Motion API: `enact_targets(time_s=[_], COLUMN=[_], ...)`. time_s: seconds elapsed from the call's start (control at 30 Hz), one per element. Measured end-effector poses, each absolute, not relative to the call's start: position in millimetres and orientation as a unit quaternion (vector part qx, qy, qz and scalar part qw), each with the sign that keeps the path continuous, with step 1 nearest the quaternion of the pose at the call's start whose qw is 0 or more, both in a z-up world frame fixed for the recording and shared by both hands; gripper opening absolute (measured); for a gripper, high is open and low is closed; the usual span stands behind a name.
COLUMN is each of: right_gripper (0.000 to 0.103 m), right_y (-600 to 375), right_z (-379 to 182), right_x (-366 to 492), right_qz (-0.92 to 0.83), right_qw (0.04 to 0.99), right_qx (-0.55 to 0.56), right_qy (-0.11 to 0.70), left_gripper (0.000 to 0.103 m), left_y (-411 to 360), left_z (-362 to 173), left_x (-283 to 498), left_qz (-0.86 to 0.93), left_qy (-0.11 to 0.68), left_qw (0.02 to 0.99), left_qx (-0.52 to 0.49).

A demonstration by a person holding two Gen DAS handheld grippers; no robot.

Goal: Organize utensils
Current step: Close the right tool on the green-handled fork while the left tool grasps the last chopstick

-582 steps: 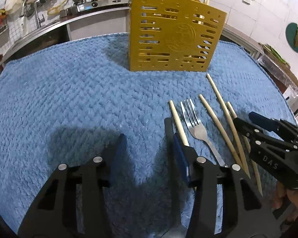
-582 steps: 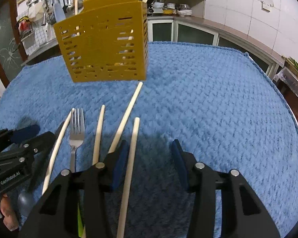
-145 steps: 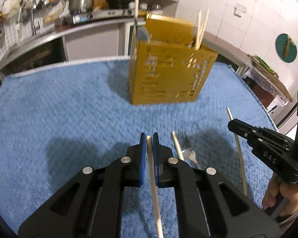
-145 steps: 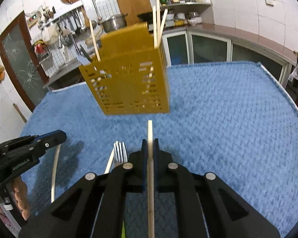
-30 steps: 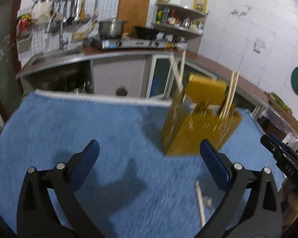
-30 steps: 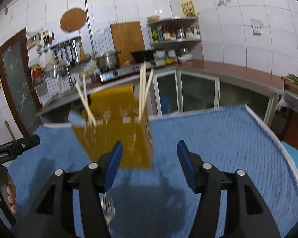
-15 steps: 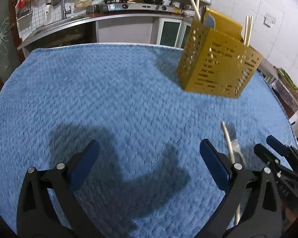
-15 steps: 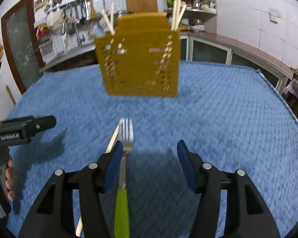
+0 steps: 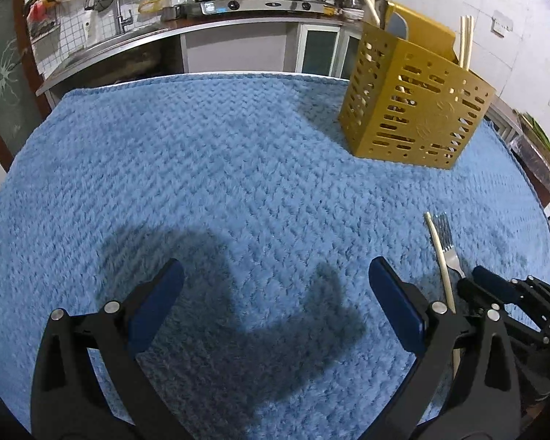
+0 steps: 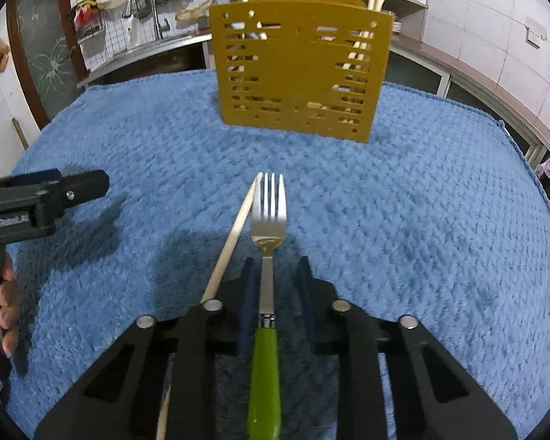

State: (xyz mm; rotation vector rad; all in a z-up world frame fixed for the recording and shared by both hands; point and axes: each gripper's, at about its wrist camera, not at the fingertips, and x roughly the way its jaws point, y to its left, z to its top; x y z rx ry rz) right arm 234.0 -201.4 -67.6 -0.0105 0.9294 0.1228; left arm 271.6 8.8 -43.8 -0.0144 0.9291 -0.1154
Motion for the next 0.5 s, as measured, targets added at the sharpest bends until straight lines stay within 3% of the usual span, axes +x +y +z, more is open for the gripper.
enact_targets(time_s=[0.07, 0.13, 0.5], right_gripper=[0.018, 0.006, 0.006], right_y=[-201, -201, -270], right_z=[-68, -67, -47], right_x=[236, 239, 244], right_qz=[0.055, 0.058, 0.016], right_qw=[0.892, 0.891, 0.9], right_qx=[-0.006, -0.005, 0.045], right_qy=[0.449, 0.45, 0.433], left_gripper=[0.098, 0.098, 0.098], left_y=[5, 2, -57], left_z=[-43, -42, -35], left_x=[272, 271, 271], left_qz=[-0.057, -0.061, -0.09], left_qy=[0.453, 0.454, 0.477], left_qw=[0.89, 0.889, 0.874], left_qx=[-0.004, -0.003, 0.014])
